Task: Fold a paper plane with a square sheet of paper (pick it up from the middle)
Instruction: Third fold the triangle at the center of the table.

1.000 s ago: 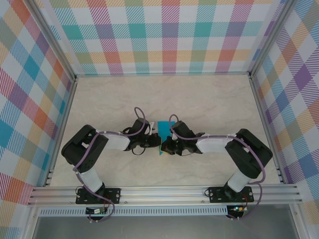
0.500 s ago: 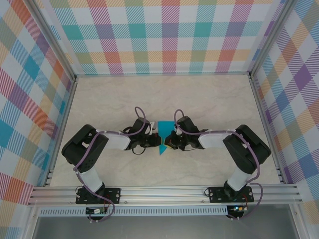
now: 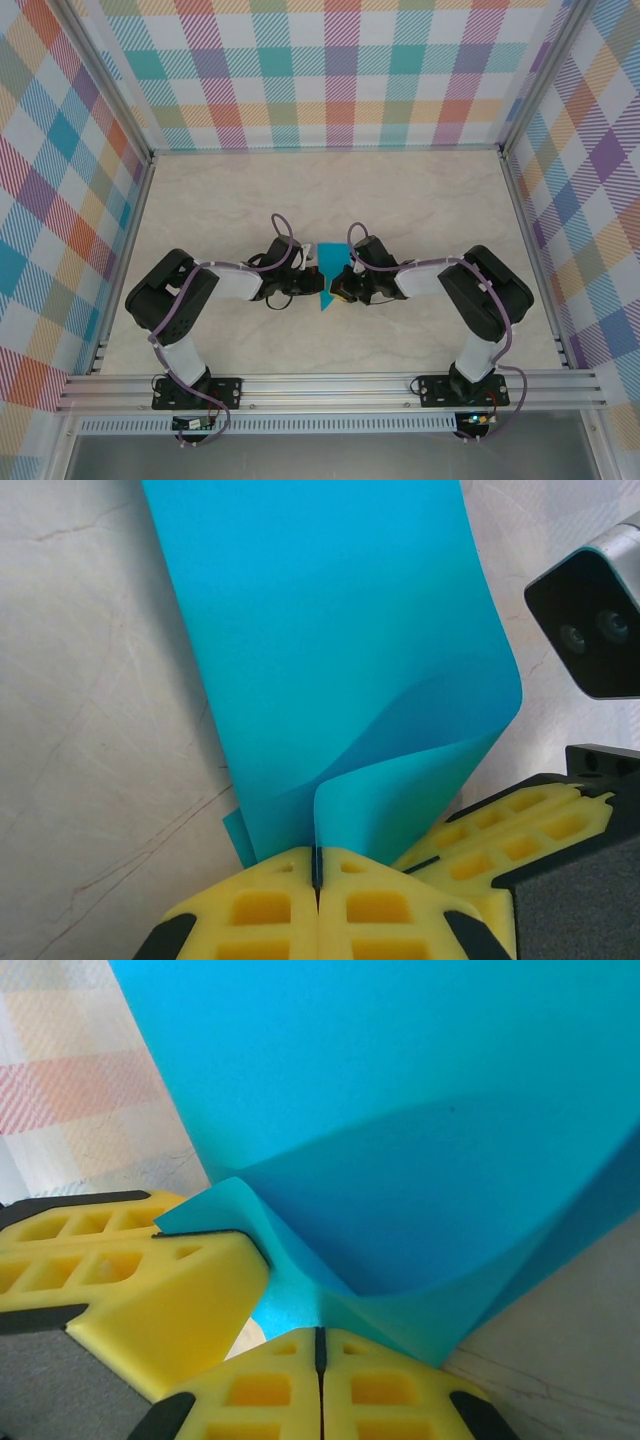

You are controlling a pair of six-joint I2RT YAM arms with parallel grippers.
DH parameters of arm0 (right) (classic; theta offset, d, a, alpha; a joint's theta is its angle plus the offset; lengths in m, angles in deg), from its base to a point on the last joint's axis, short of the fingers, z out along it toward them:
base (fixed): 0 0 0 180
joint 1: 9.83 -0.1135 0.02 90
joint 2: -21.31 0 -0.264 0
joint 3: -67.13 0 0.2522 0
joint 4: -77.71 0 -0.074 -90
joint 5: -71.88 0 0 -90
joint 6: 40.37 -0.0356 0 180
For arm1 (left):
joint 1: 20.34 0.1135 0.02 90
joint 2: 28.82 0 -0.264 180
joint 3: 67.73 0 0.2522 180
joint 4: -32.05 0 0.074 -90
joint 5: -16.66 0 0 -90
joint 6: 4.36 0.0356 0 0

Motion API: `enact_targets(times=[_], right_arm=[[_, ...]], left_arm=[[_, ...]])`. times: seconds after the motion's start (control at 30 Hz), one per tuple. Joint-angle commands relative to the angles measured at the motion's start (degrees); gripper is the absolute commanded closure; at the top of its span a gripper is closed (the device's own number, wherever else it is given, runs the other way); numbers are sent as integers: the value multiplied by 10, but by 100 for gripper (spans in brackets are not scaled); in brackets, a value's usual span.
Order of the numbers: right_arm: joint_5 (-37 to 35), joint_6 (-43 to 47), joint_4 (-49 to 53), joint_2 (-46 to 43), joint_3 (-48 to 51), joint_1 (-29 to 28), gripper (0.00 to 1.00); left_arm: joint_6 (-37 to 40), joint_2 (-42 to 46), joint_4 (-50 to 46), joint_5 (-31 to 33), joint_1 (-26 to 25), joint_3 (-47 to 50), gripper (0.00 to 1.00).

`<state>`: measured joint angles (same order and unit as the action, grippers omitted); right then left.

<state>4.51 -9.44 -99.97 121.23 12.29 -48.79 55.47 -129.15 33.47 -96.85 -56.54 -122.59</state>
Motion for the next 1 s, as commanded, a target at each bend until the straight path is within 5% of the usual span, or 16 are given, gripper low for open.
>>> enact_targets(times=[0.0,0.37,0.73,0.97], right_arm=[[2,18,27,-25,-9,8,93],[51,48,25,-20,-35,63,93],[16,66,44,34,-30,65,93],[24,67,68,-10,-38,74,90]], left_arm=[[16,-39,-67,31,0,12,100],[17,-37,-71,35,0,12,100],[21,-34,-76,37,0,13,100],[23,-30,-80,39,0,15,100]])
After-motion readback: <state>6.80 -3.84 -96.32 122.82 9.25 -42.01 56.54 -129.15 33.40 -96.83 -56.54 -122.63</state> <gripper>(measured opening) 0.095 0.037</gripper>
